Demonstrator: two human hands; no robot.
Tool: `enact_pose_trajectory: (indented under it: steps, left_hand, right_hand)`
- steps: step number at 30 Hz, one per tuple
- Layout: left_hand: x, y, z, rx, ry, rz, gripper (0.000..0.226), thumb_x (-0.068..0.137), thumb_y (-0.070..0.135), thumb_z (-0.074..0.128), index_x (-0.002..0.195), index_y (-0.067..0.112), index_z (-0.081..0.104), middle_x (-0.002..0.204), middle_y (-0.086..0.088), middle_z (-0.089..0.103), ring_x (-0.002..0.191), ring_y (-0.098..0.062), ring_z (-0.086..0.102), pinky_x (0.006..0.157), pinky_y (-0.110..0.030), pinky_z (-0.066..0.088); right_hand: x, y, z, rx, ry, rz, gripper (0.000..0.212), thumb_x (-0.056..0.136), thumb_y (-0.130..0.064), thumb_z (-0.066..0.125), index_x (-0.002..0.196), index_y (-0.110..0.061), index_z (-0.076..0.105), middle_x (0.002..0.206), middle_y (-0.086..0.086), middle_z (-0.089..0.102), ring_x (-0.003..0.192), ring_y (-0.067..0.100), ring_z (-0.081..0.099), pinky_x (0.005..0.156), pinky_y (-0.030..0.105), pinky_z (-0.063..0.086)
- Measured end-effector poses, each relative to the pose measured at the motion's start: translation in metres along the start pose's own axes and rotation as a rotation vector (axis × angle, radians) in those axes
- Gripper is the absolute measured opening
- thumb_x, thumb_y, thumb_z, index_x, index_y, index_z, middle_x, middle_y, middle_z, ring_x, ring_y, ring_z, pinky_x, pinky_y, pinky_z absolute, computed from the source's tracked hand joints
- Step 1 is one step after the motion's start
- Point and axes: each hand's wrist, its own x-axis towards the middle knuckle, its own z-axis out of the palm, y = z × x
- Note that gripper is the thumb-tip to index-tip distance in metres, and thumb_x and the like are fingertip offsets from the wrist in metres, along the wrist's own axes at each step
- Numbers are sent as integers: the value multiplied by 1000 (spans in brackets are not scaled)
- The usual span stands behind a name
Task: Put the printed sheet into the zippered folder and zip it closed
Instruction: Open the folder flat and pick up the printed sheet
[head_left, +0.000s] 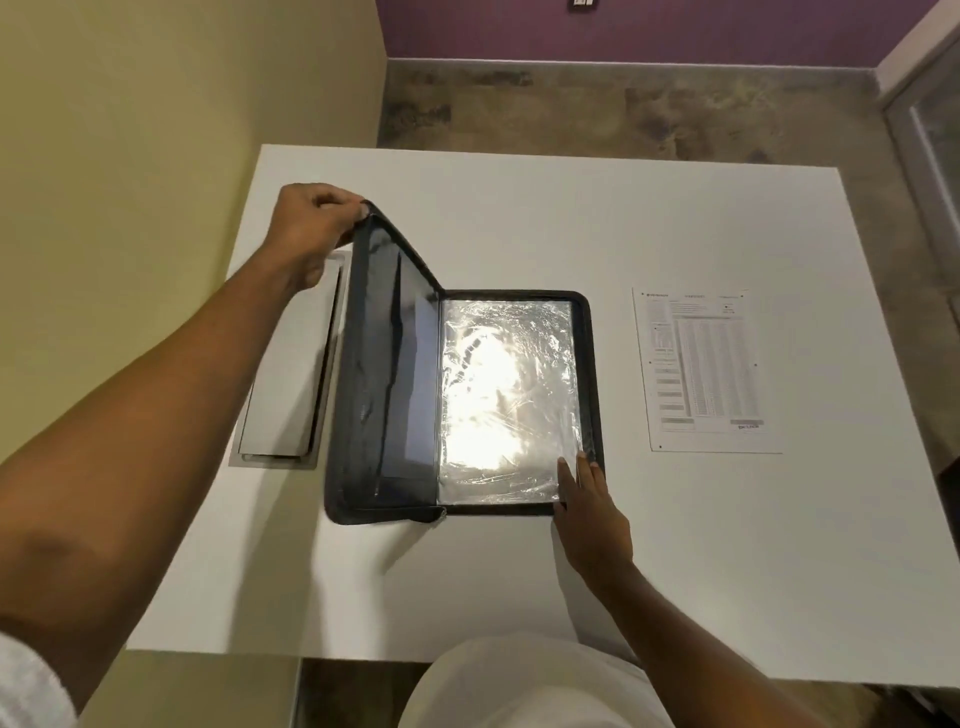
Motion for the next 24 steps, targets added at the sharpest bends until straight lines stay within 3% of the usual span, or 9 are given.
enact_pose_trajectory:
  steps: [3,6,9,11,15,18,24]
  left_hand:
    - [6,-17,-17,34,100,-59,21,90,5,77,76,21,76,80,5,75,73,-11,69,69,-22,60]
    - [12,-39,-31,123,182,-69,8,90,13,79,88,21,80,88,1,76,74,-11,67,68,-26,58]
    - [15,-62,-40,425,285,35,7,87,9,74,92,15,75,86,-7,71,66,-9,60,65,-18,51]
    - [14,-78,-42,601,314,65,7,87,7,68,89,9,75,88,-15,74,73,-19,66,71,-22,50]
    - [10,-110,-43,750,260,-26,29,89,24,76,109,3,76,110,-21,76,108,-41,68,99,-42,55]
    - [0,-131,-42,816,143,-138,58,84,34,86,129,4,67,123,-22,71,120,-43,61,103,-50,52]
    - [-8,-157,-34,787,5,-218,81,75,21,94,141,0,53,141,-23,58,129,-43,57,109,-51,49]
  right_hand:
    - [-1,6,1,-5,-4,-5,63,108,-29,45,164,-27,15,175,3,7,162,24,8,106,41,55]
    - [-3,8,0,-12,0,4,63,108,-30,45,164,-27,16,174,3,8,161,24,10,104,41,56]
    - [-4,7,-2,-30,-3,5,63,108,-27,44,164,-25,17,174,6,9,161,26,12,110,40,52]
    - [-2,7,-3,-20,-11,3,63,108,-26,44,165,-24,16,174,7,8,161,27,11,114,41,47]
    - [2,5,-2,-2,-25,21,63,108,-28,41,165,-27,13,175,4,2,162,26,6,118,40,43]
    - [3,6,2,-16,-30,19,65,107,-28,41,165,-27,11,175,5,2,162,26,5,120,40,40]
    - [7,7,4,-96,-34,0,66,108,-28,40,166,-22,7,174,10,4,161,29,9,124,37,35]
